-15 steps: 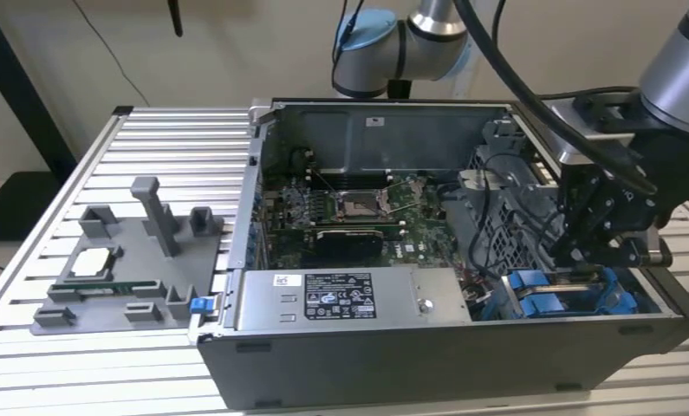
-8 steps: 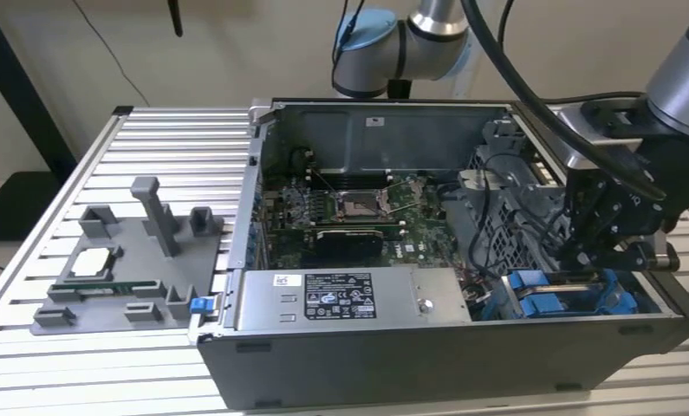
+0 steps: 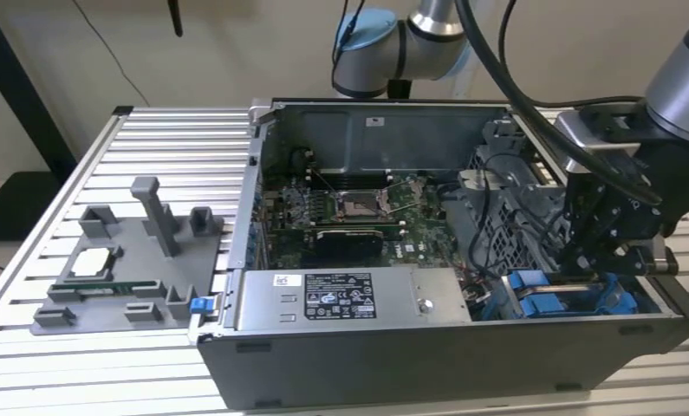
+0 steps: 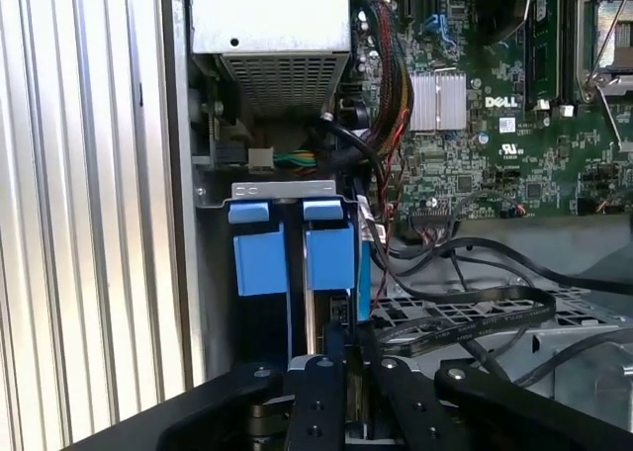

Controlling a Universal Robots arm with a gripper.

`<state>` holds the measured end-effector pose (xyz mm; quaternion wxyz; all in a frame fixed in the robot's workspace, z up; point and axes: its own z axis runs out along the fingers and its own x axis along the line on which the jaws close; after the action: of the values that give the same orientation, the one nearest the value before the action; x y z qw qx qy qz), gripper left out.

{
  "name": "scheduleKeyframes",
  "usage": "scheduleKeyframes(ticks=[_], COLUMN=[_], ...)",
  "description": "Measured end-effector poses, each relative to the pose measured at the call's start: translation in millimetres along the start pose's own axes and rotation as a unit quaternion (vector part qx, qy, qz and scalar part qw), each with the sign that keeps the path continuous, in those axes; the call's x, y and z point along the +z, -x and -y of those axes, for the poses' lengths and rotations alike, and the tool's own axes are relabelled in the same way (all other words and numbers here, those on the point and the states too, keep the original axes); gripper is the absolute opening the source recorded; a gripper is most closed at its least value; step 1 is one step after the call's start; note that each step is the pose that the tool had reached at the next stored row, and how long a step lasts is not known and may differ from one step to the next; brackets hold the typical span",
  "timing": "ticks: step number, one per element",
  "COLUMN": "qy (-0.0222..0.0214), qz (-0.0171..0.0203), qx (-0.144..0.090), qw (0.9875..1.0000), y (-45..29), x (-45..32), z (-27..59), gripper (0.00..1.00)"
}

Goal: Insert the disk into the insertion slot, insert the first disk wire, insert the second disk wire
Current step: 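Insert the second disk wire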

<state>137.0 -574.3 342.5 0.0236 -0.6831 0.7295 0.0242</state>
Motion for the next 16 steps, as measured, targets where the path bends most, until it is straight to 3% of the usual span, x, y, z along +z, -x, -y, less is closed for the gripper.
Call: scheduleKeyframes(ticks=[5, 8, 10, 11, 16], qy=[-0.0001, -0.0002, -0.0003, -0.0003, -0.0002], qz=[0.0, -0.0023, -0.0011, -0.0004, -0.0009], qx=[0.001, 0.002, 0.002, 0.003, 0.003], qw=[1.0, 1.0, 1.0, 1.0, 1.0], y=[0.6, 0.2, 0.3, 0.3, 1.5], x=[3.4, 7.3, 8.5, 7.0, -10.6], z=[-0.2, -0.3, -0.2, -0.2, -0.4], gripper=[0.0, 0.0, 0.0, 1.0, 1.0])
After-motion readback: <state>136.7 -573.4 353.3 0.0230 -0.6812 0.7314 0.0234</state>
